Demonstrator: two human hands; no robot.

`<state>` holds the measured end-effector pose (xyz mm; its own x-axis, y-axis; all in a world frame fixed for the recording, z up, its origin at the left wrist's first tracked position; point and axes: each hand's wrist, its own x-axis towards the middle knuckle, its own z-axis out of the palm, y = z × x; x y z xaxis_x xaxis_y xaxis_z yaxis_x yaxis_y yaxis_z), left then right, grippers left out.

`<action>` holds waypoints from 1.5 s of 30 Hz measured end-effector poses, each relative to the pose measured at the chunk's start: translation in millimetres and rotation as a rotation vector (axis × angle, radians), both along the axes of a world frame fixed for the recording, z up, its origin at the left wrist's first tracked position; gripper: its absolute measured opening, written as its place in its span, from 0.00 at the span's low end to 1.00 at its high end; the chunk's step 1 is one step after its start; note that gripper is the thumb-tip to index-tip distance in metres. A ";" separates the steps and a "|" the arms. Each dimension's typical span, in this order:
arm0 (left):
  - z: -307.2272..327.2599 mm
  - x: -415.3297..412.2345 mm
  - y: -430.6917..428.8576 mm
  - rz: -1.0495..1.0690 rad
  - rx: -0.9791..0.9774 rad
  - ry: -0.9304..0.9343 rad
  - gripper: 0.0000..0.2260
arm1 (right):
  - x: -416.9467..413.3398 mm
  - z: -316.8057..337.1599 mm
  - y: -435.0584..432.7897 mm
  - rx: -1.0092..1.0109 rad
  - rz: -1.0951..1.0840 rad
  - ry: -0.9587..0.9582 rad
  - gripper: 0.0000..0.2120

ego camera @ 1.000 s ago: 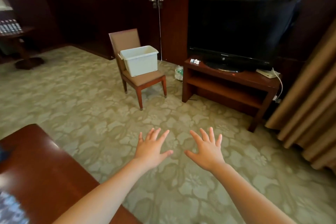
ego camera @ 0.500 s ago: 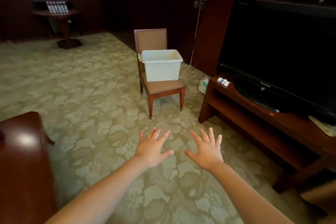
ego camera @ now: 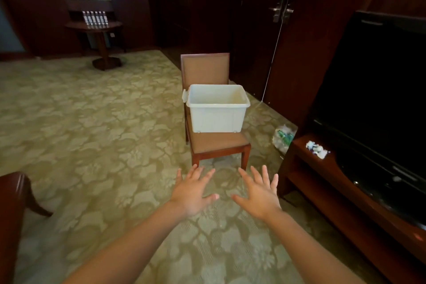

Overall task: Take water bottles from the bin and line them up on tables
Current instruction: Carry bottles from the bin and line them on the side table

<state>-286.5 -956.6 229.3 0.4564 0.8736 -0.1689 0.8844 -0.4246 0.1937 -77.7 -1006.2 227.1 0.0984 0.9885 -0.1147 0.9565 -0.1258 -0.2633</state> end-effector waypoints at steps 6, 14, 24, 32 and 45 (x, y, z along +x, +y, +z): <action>7.2 36.0 116.2 0.018 -0.001 -0.015 0.35 | 39.4 7.5 123.6 0.021 0.013 0.009 0.39; -2.3 93.7 288.1 0.101 0.022 0.016 0.35 | 99.4 -1.8 312.6 0.036 0.075 0.013 0.39; 4.1 162.5 474.9 0.266 0.017 0.000 0.35 | 178.9 12.2 531.8 0.009 0.166 -0.049 0.36; -29.8 176.9 598.5 0.315 -0.047 -0.007 0.34 | 199.0 -19.7 658.0 -0.078 0.200 -0.008 0.37; -130.4 168.6 840.1 0.234 -0.325 0.051 0.34 | 187.7 -116.5 874.3 -0.435 0.110 0.104 0.37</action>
